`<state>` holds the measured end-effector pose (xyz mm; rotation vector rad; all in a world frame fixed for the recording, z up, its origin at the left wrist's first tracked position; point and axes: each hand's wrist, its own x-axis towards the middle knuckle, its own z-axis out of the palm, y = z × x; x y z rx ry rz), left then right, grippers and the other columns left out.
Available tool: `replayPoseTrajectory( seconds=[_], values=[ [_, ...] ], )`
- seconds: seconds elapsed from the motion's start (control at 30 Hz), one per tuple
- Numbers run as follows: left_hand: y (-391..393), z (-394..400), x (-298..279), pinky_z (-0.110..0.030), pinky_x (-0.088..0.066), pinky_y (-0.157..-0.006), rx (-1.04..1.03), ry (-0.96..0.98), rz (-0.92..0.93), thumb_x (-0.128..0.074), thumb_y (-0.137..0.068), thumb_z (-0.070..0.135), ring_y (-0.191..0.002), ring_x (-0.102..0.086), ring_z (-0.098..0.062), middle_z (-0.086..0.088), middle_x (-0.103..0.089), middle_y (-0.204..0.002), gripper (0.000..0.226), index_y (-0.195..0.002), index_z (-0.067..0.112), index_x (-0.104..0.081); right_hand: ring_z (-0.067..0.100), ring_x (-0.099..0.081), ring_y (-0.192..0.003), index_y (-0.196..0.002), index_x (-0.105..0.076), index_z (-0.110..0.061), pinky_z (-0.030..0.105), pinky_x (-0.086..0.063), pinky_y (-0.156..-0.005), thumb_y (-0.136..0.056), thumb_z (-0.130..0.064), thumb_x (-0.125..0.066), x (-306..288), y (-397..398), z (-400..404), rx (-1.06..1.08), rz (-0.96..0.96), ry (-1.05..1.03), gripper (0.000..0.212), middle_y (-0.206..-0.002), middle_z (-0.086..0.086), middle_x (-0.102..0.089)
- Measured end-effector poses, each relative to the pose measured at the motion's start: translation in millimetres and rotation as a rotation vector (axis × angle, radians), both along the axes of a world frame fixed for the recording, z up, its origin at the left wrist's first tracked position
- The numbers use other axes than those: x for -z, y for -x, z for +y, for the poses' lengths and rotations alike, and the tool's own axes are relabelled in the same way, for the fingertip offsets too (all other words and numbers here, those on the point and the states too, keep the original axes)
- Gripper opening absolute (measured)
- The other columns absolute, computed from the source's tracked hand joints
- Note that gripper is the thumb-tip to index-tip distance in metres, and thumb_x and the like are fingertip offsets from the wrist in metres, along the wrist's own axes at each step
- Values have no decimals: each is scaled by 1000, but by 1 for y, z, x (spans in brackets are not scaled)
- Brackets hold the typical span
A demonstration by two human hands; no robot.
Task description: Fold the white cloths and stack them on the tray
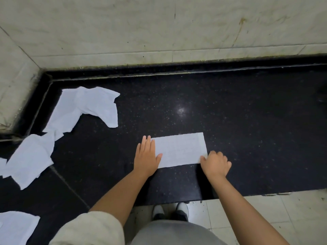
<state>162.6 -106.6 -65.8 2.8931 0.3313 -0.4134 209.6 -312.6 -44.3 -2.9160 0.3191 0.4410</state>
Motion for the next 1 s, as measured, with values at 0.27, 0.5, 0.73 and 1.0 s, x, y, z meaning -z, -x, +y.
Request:
replayPoseTrajectory(
  seconds=[0.27,0.5,0.73,1.0],
  values=[
    [2,1,12,-36,5,-118,-17,11,2,-22,-99,43,-145,12,-22,-7,11,-158,65,-148,9,4,29,-54,-97,-90,-56,-6,36,-39,-83,-91,-20,-46,-2,-1,10,3,-69,-117,17,-101,12,-59],
    [16,16,9,-36,3,-114,-101,99,-188,4,-79,52,-146,-3,-23,-8,-10,-157,84,-147,7,-15,5,-34,-53,-60,-37,-19,14,-31,-50,-82,-1,-54,-36,11,63,-117,-335,-739,33,-59,-9,-36],
    [72,64,4,-45,-16,-114,-337,74,-222,-10,-85,45,-141,-24,-31,-17,-32,-149,75,-138,-2,-37,23,-53,-54,-70,-56,-2,29,-42,-49,-63,10,-66,12,53,133,-637,-319,-567,17,-62,9,-55],
    [93,67,8,-43,-13,-116,-343,134,-235,-7,-82,47,-143,-18,-28,-13,-31,-150,78,-136,2,-41,14,-46,-46,-52,-59,-13,23,-32,-47,-48,2,-80,18,52,120,-788,-327,-266,26,-52,-2,-52]
  ],
)
